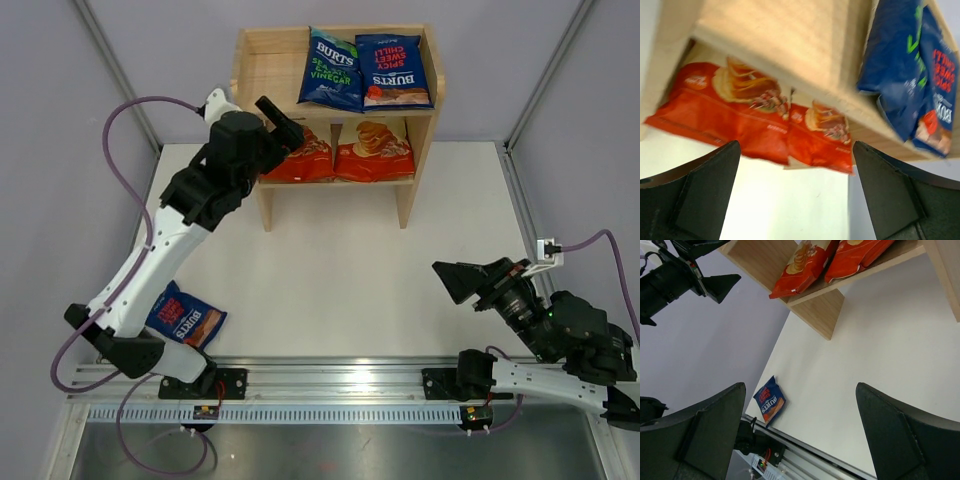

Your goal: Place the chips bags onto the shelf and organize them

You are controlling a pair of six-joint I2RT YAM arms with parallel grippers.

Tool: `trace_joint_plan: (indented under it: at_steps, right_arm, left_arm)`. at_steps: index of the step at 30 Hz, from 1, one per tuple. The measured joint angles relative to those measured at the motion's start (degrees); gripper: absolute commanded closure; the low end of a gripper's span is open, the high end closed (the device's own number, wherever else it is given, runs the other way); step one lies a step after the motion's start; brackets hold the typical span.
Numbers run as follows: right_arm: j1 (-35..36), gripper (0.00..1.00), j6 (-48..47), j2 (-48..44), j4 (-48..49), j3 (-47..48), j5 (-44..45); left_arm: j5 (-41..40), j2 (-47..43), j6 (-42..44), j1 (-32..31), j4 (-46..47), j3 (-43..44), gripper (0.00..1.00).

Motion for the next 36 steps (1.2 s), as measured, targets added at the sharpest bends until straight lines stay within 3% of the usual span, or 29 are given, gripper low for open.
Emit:
trace_joint_plan:
  at_steps: [11,16,20,27,32,36]
  right_arm:
    - [0.00,0.01,-10.56,13.66,11.13,-3.28,-11.67]
    - [0.00,0.01,-11.76,25.55,15.45,-3.85,-15.61]
    - [-1.60,0.05,-11.19,37.38,21.18,-3.91,-22.56]
    - [-6.71,0.11,-8.04,61.96,36.94,-3.39,-39.58]
    - [-6.69,0.18,-5.77,80.19,47.01,3.02,-47.95]
    - [-6.71,0.24,-5.16,94.60,50.86,14.78,-52.65]
  left_arm:
    - [-6.73,-30.36,5.22,-2.69,-2.10,-24.55,0.01]
    - [-11.08,-36.04,5.70,-2.71,-8.72,-31.74,0.01]
    - [-13.79,-39.10,5.68,-2.69,-15.98,-37.31,0.01]
    - [-20.52,-45.33,5.14,-1.70,-29.81,-37.75,0.01]
    - [-22.64,-53.99,8.26,-1.62,-30.42,-38.03,0.01]
    - [-21.31,-60.72,14.58,-1.60,-25.94,-41.38,0.01]
